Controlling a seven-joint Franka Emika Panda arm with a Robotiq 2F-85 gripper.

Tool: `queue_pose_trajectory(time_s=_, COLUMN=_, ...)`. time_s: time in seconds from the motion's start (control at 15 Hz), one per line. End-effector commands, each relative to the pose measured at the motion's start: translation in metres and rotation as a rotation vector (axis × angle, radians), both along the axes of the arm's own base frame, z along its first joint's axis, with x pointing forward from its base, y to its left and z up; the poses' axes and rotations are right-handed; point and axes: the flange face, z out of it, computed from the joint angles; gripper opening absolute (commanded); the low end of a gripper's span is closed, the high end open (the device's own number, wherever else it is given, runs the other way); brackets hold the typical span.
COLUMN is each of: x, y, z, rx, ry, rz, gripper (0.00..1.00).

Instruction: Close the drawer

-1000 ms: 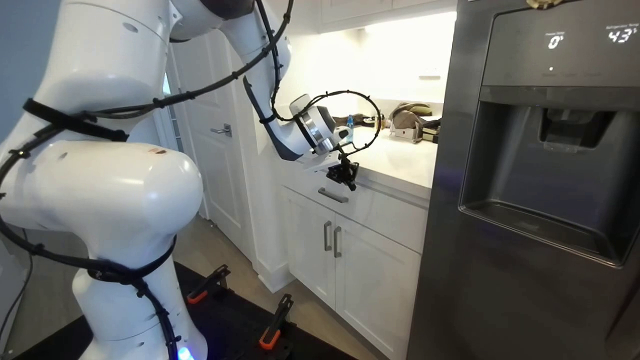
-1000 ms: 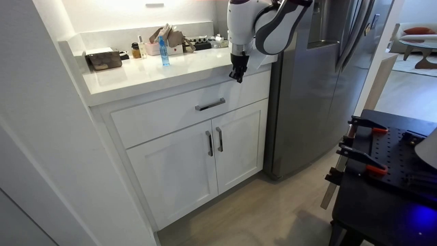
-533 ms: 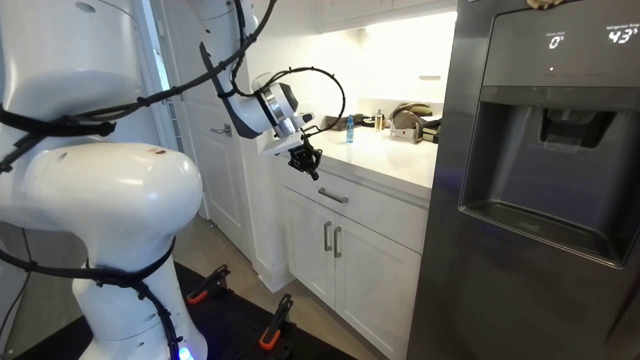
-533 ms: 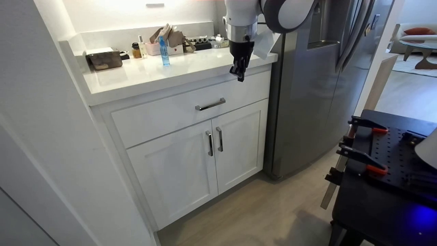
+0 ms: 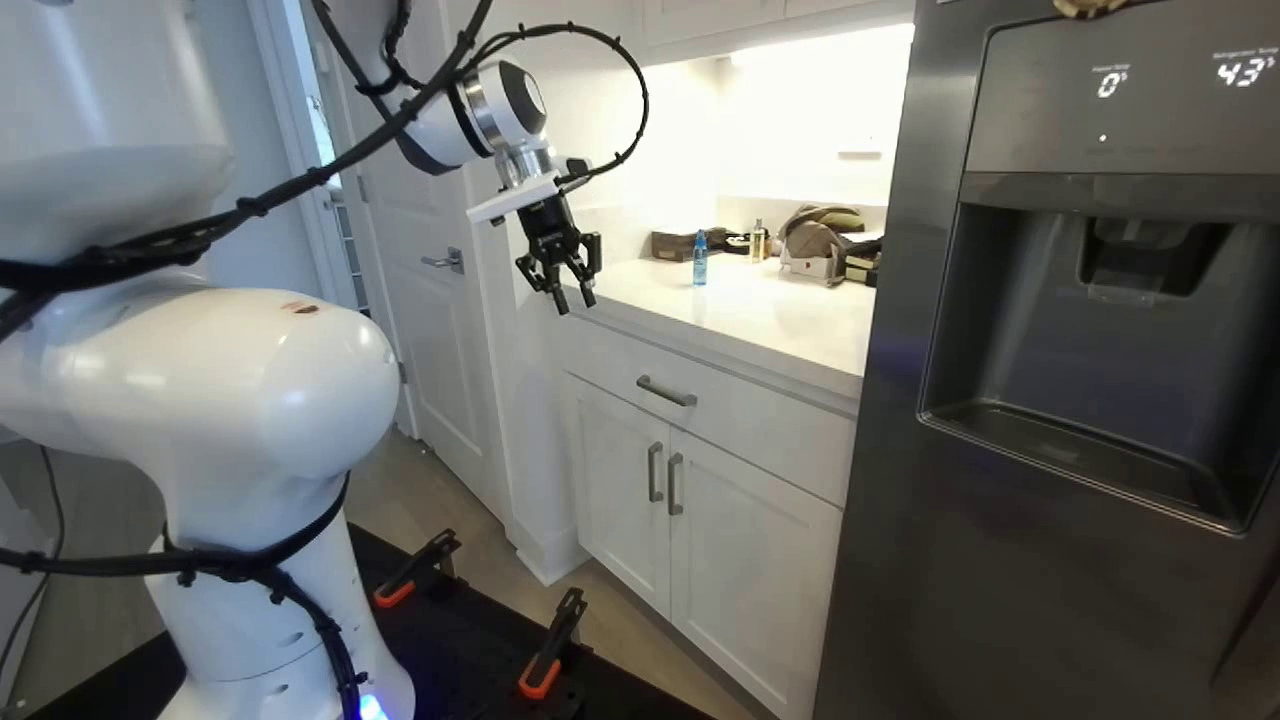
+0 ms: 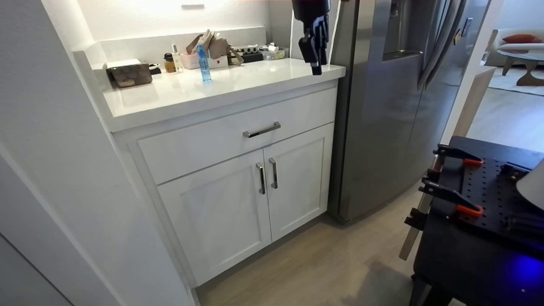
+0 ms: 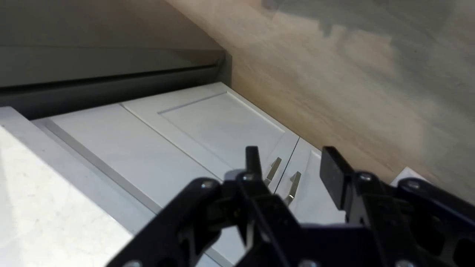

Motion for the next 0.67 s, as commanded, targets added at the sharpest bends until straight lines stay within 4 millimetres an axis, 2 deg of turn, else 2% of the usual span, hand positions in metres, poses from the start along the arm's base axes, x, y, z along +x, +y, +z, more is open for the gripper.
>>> queue_pose_trajectory(time_s=0.0, x=-0.006, y=0.007, z=0.039, rx=-0.003, ry=0.063, rz=-0.024, gripper=0.81)
queue_pose_trajectory(time_s=0.13, x=-0.008, y=0.011, z=0.053, rx=-0.004, ry=0.08, rz=-0.041, gripper=0.95)
queue_pose_trajectory(time_s=0.2, x=-0.01, y=0.012, z=0.059, rx=-0.005, ry=0.086, rz=-0.049, gripper=0.99)
queue_pose_trajectory(time_s=0.33, x=-0.016, y=0.015, z=0.072, rx=0.004, ry=0.1, rz=-0.045, gripper=1.0)
queue_pose_trajectory(time_s=0.4, x=-0.009, y=0.015, z=0.056, rx=-0.015, ry=0.074, rz=-0.055, gripper=1.0)
queue_pose_trajectory(time_s=0.6, x=-0.01, y=0.016, z=0.056, rx=-0.015, ry=0.077, rz=-0.054, gripper=1.0)
